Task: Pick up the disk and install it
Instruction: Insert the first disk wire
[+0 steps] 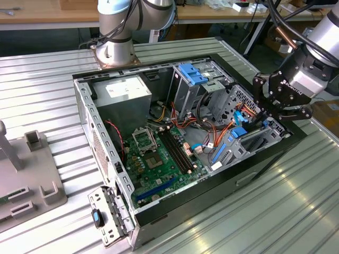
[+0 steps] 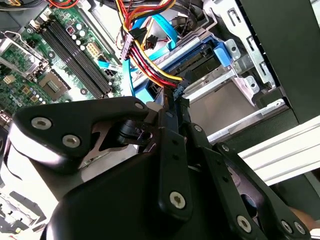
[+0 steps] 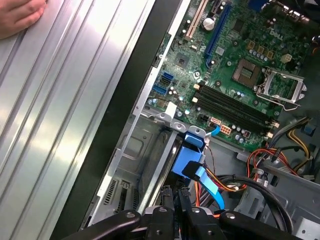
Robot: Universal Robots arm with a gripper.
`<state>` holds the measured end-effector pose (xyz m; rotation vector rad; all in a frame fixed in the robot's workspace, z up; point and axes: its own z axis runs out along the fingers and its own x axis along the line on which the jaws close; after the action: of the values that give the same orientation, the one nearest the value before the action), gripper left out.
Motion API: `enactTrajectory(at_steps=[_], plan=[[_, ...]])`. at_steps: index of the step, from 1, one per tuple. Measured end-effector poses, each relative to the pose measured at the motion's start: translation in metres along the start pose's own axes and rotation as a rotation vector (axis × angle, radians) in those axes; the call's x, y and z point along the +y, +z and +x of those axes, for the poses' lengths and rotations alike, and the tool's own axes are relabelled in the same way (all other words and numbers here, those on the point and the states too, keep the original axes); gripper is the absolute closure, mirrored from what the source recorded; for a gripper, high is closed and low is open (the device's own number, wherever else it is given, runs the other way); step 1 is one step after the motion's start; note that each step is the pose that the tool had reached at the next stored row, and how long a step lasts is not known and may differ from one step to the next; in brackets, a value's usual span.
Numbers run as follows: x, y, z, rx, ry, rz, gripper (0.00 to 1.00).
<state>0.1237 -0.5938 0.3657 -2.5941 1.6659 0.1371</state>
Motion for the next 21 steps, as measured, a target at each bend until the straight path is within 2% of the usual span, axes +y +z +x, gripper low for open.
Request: enactTrajectory(at_steps=[3,6,7,9,11,14,21], plan=[[0.0,0.0,0.0,-0.0002,0.0,-0.0003,0.84],[-0.0003,0.0002,0.0002,-0.0079,0.002,-0.0216,0.84],[-0.0005,0.0002,0.0003,-0.0119,0.004,-0.0349,0.84],[-0.0006,0.0003,0.0003,-0.016,0.006,-0.0496,0.84],[-0.0007,0.0004,0.0004,-0.0164,0.006,-0.0503,0.84],[-0.0015,0.0006,0.0007,-0.0176,0.036,-0.0476,0.84],[-0.0016,0.0032,0.001,-0.0211,0.171,-0.0323,0.84]])
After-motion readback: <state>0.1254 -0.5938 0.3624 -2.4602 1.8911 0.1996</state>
